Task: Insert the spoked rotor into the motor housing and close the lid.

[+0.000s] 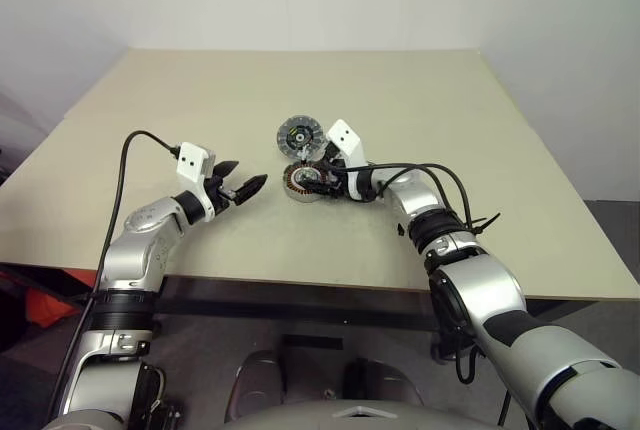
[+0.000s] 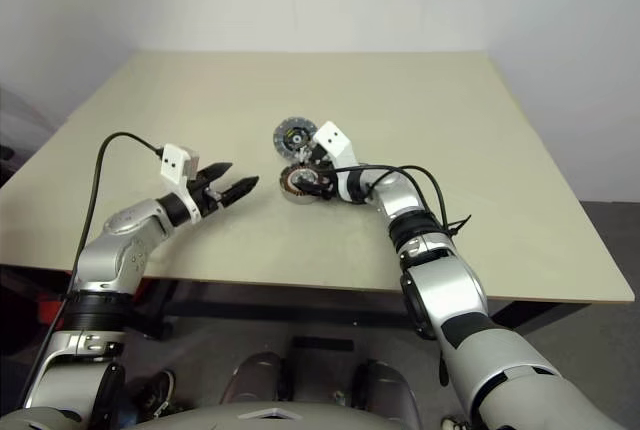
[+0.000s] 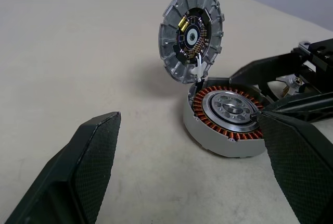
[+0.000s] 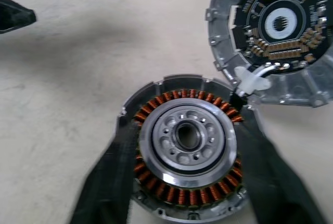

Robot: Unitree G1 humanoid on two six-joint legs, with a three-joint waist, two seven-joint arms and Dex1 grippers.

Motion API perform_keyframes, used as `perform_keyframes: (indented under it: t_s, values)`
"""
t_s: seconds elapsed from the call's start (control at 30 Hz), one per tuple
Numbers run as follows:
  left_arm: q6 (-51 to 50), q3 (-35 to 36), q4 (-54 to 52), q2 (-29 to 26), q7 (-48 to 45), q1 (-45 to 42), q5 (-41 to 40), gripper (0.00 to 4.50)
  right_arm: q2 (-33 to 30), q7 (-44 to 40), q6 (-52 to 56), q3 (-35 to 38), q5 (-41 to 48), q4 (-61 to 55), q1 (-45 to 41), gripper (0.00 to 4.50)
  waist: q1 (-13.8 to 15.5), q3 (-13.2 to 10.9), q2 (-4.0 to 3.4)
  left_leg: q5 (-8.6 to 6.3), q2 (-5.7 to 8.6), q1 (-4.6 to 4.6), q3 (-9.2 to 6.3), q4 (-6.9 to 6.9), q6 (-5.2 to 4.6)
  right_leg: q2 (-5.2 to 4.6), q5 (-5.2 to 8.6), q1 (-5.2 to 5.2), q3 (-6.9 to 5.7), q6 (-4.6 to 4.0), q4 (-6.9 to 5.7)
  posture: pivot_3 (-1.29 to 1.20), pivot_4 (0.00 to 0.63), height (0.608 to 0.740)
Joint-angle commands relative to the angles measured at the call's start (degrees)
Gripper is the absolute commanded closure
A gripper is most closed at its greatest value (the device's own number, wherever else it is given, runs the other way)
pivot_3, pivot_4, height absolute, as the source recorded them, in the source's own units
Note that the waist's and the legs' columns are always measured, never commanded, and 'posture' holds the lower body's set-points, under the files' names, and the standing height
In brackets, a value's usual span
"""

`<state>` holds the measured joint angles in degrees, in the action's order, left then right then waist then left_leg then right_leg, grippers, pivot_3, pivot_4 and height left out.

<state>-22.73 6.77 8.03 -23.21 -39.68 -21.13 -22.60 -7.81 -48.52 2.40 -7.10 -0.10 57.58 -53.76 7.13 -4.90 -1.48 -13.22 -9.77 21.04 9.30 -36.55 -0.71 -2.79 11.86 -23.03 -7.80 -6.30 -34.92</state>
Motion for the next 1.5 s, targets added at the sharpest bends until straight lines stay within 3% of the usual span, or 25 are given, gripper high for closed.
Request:
perform_keyframes:
  t_s: [0.03,0.47,0.57,0.7,0.83,0.93,1.1,1.5]
  values:
    - [0.97,1.07,-1.77,-0.74,0.18,-0.61,-0.2,0.0,-0.18,-0.05,-1.6,0.87,0.59,-1.86,-1.27,0.09,0.0,0.0,0.0,0.0,0.0,0.0,0.0,0.0,0.0,0.0,0.0,0.0,0.0,0.0,0.0,0.0,0.0,0.74]
    - [1.3,0.78,-1.13,-0.53,0.07,-1.03,0.05,0.0,-0.71,-4.25,2.34,2.56,4.46,-9.86,0.34,0.09,0.02,0.0,0.0,0.0,0.0,0.0,0.0,0.0,-0.01,0.0,0.0,0.0,0.0,0.0,0.0,0.0,0.0,0.74]
    - [1.51,0.72,-0.86,-0.45,0.04,-1.25,0.16,0.0,-0.42,-2.85,2.41,2.43,3.69,-8.88,0.27,0.69,0.01,0.0,0.0,0.0,0.0,0.0,0.0,0.0,0.0,0.0,0.01,0.0,0.0,0.01,0.0,0.0,0.0,0.74]
    - [1.57,0.74,-0.84,-0.55,-0.05,-1.27,0.19,0.0,-0.55,-0.82,1.88,1.82,2.17,-7.0,-0.04,2.05,0.01,0.0,0.0,0.0,0.0,0.0,0.0,0.0,0.0,0.0,0.01,0.0,0.0,0.03,0.0,0.0,0.0,0.74]
    - [1.54,0.78,-0.81,-0.66,-0.08,-1.29,0.25,0.0,-0.21,-0.32,1.39,1.89,2.05,-5.76,-0.62,2.05,0.0,0.0,0.0,0.0,0.0,0.0,0.0,0.0,0.0,0.0,0.02,0.0,0.0,0.03,0.01,0.0,0.0,0.74]
    - [1.54,0.77,-0.8,-0.67,-0.05,-1.34,0.3,0.0,0.33,-0.1,1.33,1.88,2.06,-4.96,-1.08,2.59,-0.01,0.0,0.0,0.0,0.0,0.0,0.0,0.0,0.0,0.0,0.01,0.0,0.0,0.03,0.01,0.0,0.0,0.74]
    - [1.58,0.84,-0.92,-0.75,-0.02,-1.28,0.37,0.0,2.24,1.2,0.11,0.92,0.73,-2.21,-1.55,4.32,-0.03,0.0,0.0,0.0,-0.01,0.0,0.0,0.0,0.01,0.0,0.01,0.0,0.0,0.01,0.0,0.0,0.0,0.74]
    - [1.32,0.98,-1.51,-1.0,0.07,-0.86,0.28,0.0,3.35,2.84,-2.06,0.93,-0.47,1.4,-3.46,4.44,-0.04,0.0,0.0,-0.01,-0.01,0.0,0.0,0.0,0.03,0.0,0.0,0.0,0.0,0.0,-0.01,0.0,0.0,0.74]
